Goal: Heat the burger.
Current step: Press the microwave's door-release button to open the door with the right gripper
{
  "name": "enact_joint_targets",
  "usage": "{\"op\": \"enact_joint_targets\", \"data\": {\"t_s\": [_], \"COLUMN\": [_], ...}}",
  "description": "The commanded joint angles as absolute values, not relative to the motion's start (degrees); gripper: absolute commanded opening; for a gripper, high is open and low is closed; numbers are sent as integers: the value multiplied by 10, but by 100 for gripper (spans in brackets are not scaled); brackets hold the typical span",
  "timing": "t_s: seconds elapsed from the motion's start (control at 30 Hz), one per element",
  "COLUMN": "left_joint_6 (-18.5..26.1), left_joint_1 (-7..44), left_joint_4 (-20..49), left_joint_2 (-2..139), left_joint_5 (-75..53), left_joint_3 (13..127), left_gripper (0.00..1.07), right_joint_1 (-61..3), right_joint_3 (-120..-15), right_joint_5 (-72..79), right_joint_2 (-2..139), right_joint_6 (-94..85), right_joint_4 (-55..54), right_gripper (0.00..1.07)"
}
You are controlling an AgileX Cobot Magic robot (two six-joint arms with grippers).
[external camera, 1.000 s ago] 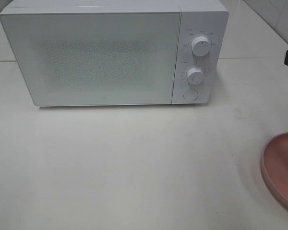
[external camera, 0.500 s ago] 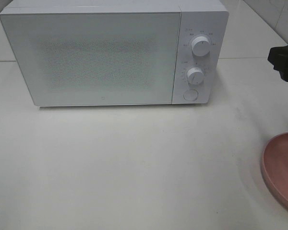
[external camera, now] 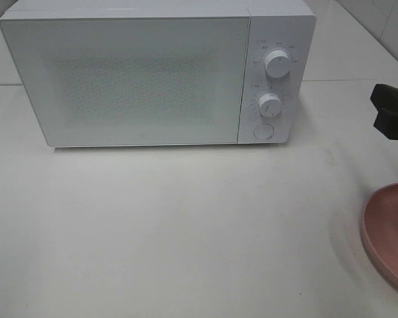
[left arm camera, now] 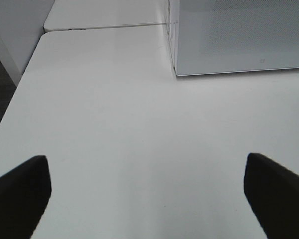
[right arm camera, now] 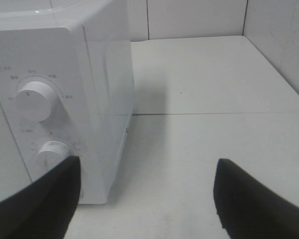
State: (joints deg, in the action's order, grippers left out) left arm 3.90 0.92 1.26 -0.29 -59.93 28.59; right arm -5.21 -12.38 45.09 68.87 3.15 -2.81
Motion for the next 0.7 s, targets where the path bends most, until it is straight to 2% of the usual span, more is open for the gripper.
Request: {"op": "enact_joint_targets", "data": {"t_s": [0.03, 0.23, 0.37, 0.43, 0.47, 0.7], "left_joint_6": [36, 36, 36, 36, 36, 36], "left_joint_1": [12, 12, 12, 12, 12, 12], "left_joint_4": [14, 14, 14, 14, 14, 14], "left_joint_2": [-18, -18, -18, -18, -18, -18], "left_joint_5": [-594, -594, -594, -594, -594, -594], "left_joint_3": [284, 284, 284, 284, 284, 284], "left_gripper": [98, 98, 98, 98, 98, 98], "right_joint_1": [-52, -73, -143, -155, -184, -262], "right_joint_3": [-123, -123, -123, -123, -123, -123], "right_joint_5": [464, 467, 488, 496, 520, 607], "right_joint_2": [700, 723, 759, 766, 784, 840], "right_joint_6": [0, -23, -57, -67, -93, -127], "right_joint_4": [-65, -88, -139, -156, -187, -264], "right_gripper": [73, 73, 73, 73, 73, 73]}}
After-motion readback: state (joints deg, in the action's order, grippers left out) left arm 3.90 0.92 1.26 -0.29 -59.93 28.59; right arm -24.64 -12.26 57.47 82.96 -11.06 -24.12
